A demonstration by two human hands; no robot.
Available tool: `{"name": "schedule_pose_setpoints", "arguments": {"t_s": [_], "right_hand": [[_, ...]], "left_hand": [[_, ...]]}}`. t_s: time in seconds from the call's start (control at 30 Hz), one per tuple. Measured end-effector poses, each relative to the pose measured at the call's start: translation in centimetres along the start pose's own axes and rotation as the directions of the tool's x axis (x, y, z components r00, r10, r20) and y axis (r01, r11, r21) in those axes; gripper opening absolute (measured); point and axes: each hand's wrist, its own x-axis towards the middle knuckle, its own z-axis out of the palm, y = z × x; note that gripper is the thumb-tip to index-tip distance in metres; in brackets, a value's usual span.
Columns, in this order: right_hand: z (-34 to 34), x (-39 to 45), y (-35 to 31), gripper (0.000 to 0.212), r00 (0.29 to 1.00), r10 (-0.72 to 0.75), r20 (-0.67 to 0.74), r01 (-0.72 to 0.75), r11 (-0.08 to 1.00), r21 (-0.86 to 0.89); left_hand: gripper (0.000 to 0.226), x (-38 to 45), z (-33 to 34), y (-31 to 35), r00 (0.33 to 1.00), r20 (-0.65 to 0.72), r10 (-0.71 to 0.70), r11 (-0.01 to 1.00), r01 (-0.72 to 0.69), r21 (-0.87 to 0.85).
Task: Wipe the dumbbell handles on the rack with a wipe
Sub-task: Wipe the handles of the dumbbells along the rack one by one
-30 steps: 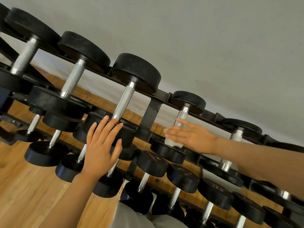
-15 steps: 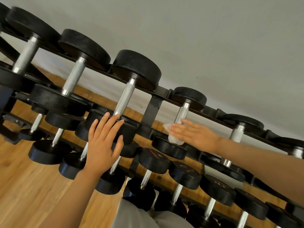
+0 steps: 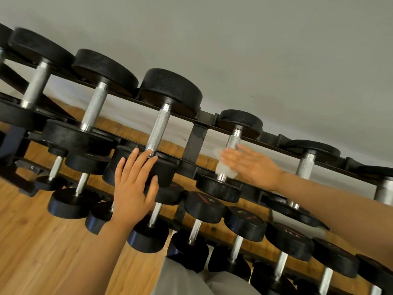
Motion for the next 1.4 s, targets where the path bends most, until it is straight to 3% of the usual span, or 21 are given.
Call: {"name": "schedule_pose_setpoints", "arguments": {"t_s": [0.1,0.17,0.23,0.3,0.37,0.43,0.5,0.57,0.67,0.8,0.93,1.13,1.23,1.3,1.33,1.4], "right_hand": [[0.0,1.3,0.0,0.049,0.969,0.236,-0.08,-0.236,0.972,0.003],[0.9,1.1,-1.5,0.05,0.941,0.32,-0.108,-0.316,0.947,0.053],[1.7,0.3,-3.2,0.061,0.956,0.28,-0.087,-0.27,0.957,0.11],[1.8,-0.5,-3.8,0.076,0.989,0.151,-0.006,-0.149,0.984,0.094],[1.2,-0.4,-2.7,0.076,0.996,0.081,0.022,-0.082,0.996,0.036],[0.6,0.3,-0.8,0.059,0.978,0.209,-0.026,-0.209,0.977,-0.029],[0.2,1.1,-0.2,0.057,0.918,0.392,-0.052,-0.394,0.918,-0.041],[1.0,1.3,-1.4,0.058,0.881,0.472,-0.032,-0.472,0.881,0.004],[2.2,0.1,-3.8,0.063,0.926,0.377,-0.002,-0.377,0.926,0.036],[2.5,-0.9,-2.1,0.058,0.983,0.179,-0.039,-0.183,0.975,-0.127],[3.1,0.1,-0.5,0.07,0.961,0.257,-0.106,-0.269,0.956,-0.121],[4.2,-0.1,-0.1,0.072,0.895,0.426,-0.134,-0.432,0.902,-0.017],[4.8,-0.2,-1.3,0.062,0.978,0.157,-0.139,-0.164,0.986,-0.038],[4.8,-0.2,-1.3,0.054,0.992,-0.04,-0.12,0.03,0.996,-0.087],[4.7,-0.1,-1.0,0.054,0.99,-0.065,-0.123,0.054,0.994,-0.095],[4.4,0.1,-0.3,0.059,0.988,0.054,-0.145,-0.061,0.997,-0.042]], "left_hand": [[0.047,0.0,-0.1,-0.2,1.0,0.022,0.005,1.0,-0.005,0.012],[0.048,0.0,-0.2,-0.2,0.999,0.041,0.01,1.0,-0.01,0.017],[0.048,-0.1,-0.2,-0.3,0.999,0.048,0.008,1.0,-0.009,0.021],[0.048,-0.2,-0.3,-0.3,0.999,0.052,0.007,1.0,-0.008,0.024],[0.048,-0.2,-0.3,-0.3,0.999,0.053,0.008,1.0,-0.009,0.022],[0.049,-0.1,-0.3,-0.3,0.998,0.059,0.008,1.0,-0.009,0.024],[0.049,-0.1,-0.4,-0.2,0.998,0.065,0.002,1.0,-0.004,0.025],[0.048,0.0,-0.5,-0.2,0.998,0.066,0.002,1.0,-0.004,0.023],[0.048,-0.1,-0.4,-0.2,0.998,0.056,0.005,1.0,-0.006,0.025],[0.049,0.0,-0.3,-0.2,0.998,0.064,-0.007,1.0,0.006,0.027],[0.05,0.0,-0.4,-0.2,0.995,0.101,-0.013,0.999,0.009,0.041],[0.049,-0.1,-0.7,-0.2,0.991,0.132,-0.015,0.998,0.007,0.065],[0.049,-0.2,-0.7,-0.2,0.992,0.122,-0.018,0.997,0.009,0.074],[0.049,-0.2,-0.5,-0.2,0.993,0.115,-0.026,0.997,0.017,0.078],[0.049,-0.1,-0.5,-0.1,0.993,0.116,-0.028,0.997,0.019,0.081],[0.049,-0.1,-0.5,-0.2,0.992,0.125,-0.027,0.996,0.016,0.085]]}}
